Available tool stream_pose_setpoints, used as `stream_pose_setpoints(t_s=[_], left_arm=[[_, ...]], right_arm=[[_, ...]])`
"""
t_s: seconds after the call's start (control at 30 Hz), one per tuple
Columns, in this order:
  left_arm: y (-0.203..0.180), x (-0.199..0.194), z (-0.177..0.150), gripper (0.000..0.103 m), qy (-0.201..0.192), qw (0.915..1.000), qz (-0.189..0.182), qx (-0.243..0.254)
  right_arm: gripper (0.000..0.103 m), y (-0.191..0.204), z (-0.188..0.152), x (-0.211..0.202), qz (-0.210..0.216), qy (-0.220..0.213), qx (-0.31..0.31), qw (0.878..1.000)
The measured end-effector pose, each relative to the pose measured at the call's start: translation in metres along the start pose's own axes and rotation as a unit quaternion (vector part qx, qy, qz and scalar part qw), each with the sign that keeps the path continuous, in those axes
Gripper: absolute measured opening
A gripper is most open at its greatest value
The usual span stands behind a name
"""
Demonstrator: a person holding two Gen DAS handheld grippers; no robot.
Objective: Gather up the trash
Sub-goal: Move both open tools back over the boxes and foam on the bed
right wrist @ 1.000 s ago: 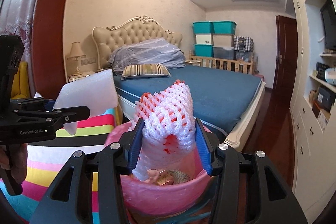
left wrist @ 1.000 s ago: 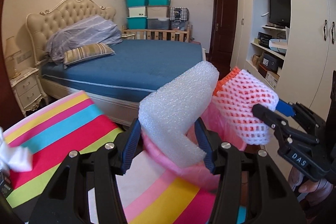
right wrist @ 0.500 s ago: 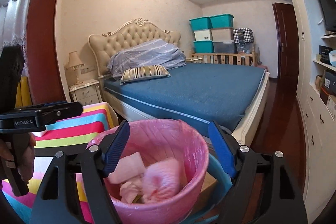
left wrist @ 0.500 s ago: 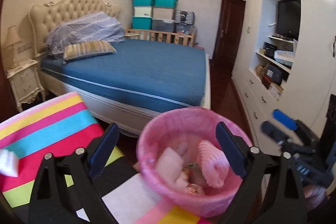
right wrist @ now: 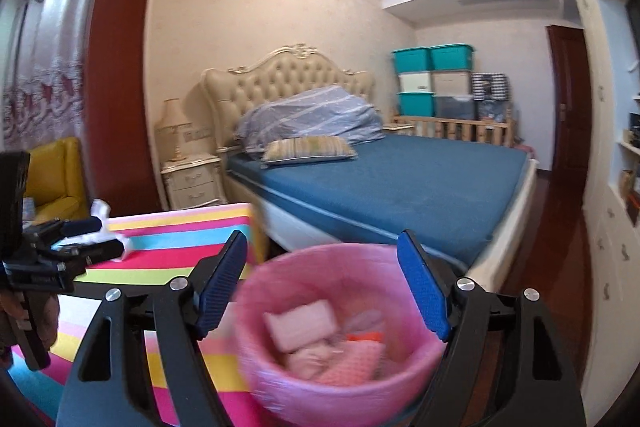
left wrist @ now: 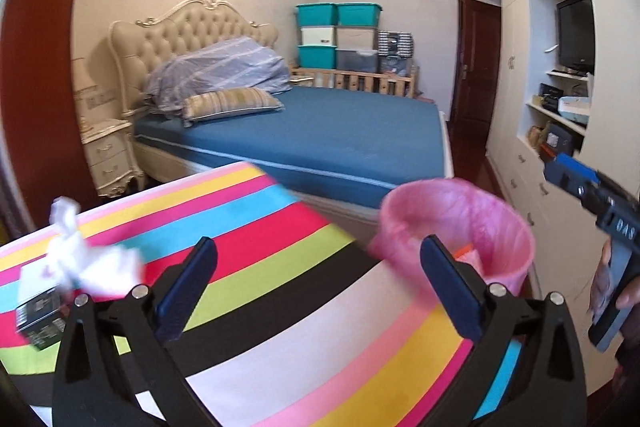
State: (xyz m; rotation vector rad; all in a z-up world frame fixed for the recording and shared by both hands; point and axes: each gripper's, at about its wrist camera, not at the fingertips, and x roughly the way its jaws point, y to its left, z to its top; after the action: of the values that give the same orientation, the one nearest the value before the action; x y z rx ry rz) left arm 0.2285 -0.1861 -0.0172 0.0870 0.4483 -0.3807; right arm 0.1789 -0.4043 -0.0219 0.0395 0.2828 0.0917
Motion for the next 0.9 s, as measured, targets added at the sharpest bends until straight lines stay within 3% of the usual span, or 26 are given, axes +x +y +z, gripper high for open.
stream_pose_setpoints(t_s=[0.3,0.47,0.57,0.73,0.9], left_arm=[[0.093,-0.059,-0.041,0.098,0.014,0.9939,0.103,-0.037],[0.152,-0.091,-0.06,0.098,0.024,0.9806,0.183,-0.066],[0.177,-0.1,-0.067,0.098,0.032,0.9737,0.212,-0.077],[0.204,-0.104,-0.074,0.098,0.043,0.9687,0.225,-0.095],[0.216,-0.088,-0.073,0.098,0.056,0.969,0.219,-0.099]], right_arm=[[0.076,0.112,-0.008,0.047,0.077,0.047,-0.027,0.996],[0.077,0.179,-0.018,0.068,0.121,0.073,-0.061,0.988],[0.08,0.208,-0.022,0.082,0.14,0.088,-0.075,0.983],[0.081,0.243,-0.02,0.118,0.157,0.122,-0.108,0.974],[0.081,0.269,-0.021,0.152,0.174,0.152,-0.131,0.964]])
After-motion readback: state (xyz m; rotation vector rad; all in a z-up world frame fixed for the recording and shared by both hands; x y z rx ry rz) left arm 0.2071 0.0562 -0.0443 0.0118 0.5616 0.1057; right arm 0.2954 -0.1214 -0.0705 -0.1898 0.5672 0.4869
